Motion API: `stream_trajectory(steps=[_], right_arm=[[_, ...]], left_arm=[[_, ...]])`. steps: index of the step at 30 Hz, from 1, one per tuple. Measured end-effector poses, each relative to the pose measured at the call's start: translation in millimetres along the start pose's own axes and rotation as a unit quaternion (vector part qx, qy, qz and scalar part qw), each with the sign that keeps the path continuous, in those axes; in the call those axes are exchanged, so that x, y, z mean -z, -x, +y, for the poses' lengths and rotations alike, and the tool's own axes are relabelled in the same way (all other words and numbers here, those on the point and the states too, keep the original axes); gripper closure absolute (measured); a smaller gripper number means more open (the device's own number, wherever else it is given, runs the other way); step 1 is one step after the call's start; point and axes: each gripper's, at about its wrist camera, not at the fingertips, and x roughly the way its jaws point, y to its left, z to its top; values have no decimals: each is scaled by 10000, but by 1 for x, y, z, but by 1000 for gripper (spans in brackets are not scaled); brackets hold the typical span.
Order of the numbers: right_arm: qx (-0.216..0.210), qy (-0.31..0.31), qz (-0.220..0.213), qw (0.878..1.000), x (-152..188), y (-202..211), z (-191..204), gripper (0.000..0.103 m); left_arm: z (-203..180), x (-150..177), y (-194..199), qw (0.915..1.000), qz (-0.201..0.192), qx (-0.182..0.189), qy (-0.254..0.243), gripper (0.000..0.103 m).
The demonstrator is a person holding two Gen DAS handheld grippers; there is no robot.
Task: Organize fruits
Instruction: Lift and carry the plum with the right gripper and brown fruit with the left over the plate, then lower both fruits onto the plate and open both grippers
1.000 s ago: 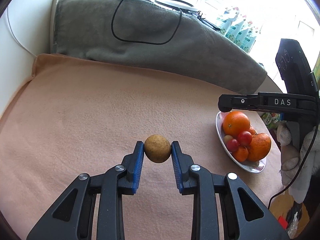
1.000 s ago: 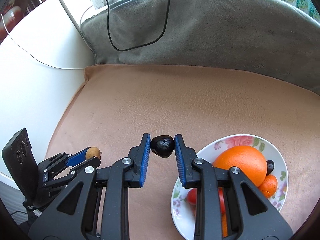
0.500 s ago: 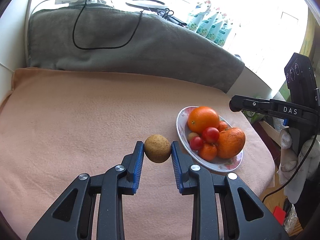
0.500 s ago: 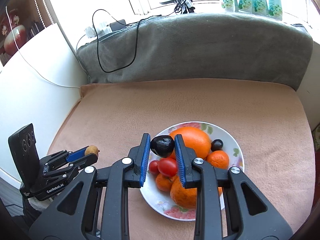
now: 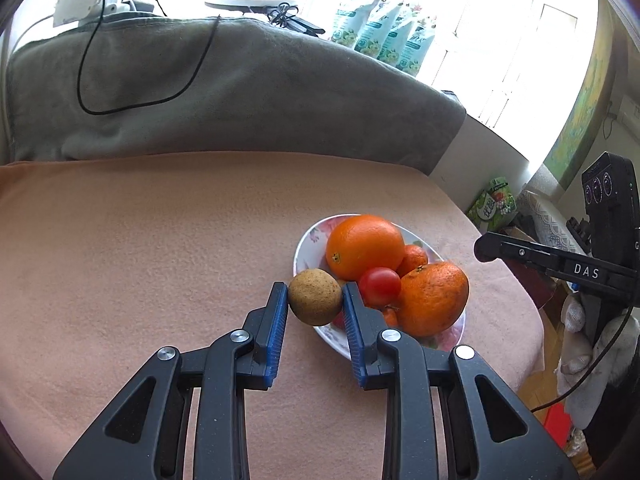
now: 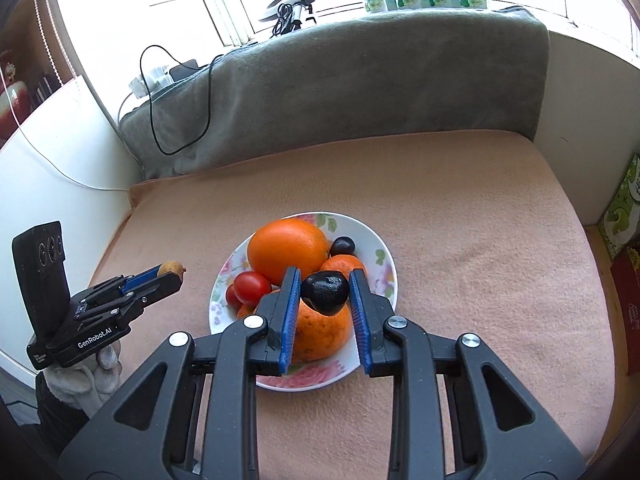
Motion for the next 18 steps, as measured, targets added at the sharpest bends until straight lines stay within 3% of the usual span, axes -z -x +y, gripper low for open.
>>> stream_trajectory(steps=[18], right_arm=[[95, -71, 120, 9999, 15, -13, -17, 77]], left_arm=[[-12, -8, -23, 9997, 195, -85, -157, 77]])
